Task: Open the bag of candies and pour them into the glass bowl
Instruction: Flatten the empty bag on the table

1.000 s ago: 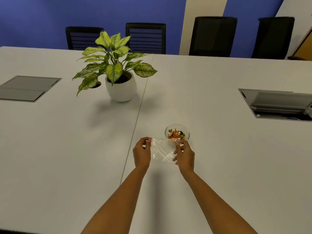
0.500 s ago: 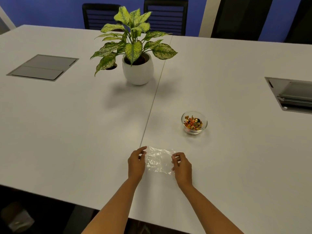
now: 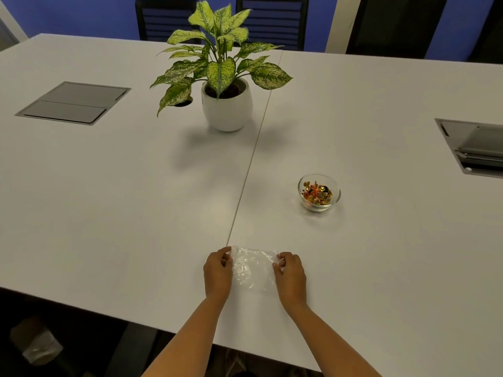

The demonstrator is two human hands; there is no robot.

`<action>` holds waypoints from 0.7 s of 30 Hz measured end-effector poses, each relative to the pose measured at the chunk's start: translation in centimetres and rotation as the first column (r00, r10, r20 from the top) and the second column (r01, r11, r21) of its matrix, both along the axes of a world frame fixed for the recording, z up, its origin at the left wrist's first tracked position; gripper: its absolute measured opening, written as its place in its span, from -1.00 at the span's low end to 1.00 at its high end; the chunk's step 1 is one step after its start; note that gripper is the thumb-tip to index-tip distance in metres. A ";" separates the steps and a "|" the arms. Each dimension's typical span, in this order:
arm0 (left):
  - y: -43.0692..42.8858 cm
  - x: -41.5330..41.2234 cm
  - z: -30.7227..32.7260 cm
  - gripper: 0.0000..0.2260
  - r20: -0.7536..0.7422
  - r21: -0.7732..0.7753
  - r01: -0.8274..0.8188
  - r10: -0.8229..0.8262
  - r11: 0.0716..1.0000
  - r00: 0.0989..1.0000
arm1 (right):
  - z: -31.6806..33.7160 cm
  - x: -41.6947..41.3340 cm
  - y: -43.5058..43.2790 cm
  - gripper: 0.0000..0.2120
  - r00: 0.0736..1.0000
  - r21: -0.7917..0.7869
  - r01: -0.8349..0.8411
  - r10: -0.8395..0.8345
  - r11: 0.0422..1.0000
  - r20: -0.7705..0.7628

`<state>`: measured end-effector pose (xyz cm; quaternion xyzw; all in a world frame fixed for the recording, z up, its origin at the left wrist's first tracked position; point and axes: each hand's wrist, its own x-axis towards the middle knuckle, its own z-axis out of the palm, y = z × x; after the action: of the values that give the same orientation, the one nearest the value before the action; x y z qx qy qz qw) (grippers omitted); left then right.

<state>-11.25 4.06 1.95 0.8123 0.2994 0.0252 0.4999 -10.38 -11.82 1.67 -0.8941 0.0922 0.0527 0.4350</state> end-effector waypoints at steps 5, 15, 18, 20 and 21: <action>-0.3 0.1 0.3 -0.75 0.004 0.019 -0.005 0.005 1.000 1.000 | 0.2 -0.2 0.0 -0.70 1.000 0.028 0.023 -0.023 0.999 -0.005; -1.2 5.6 3.9 -0.80 0.179 0.000 0.022 -0.022 1.000 0.984 | 3.8 3.8 -2.6 -0.70 0.977 0.104 0.084 -0.102 0.991 0.186; -2.5 8.6 5.4 -0.78 0.225 -0.036 0.128 -0.117 0.991 0.967 | 5.4 6.9 -4.3 -0.66 0.970 0.068 0.086 -0.099 0.994 0.221; -3.4 10.5 6.3 -0.76 0.243 -0.047 0.201 -0.184 0.978 0.952 | 6.2 9.0 -5.6 -0.63 0.968 0.031 0.088 -0.093 0.996 0.233; -3.9 11.5 6.7 -0.74 0.250 -0.054 0.236 -0.215 0.970 0.944 | 6.6 10.0 -6.3 -0.60 0.968 0.019 0.094 -0.096 0.995 0.231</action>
<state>0.29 0.14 8.63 0.8105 0.1420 0.0540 0.5657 -0.35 -18.13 8.28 -0.8870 0.0834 -0.0724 0.4485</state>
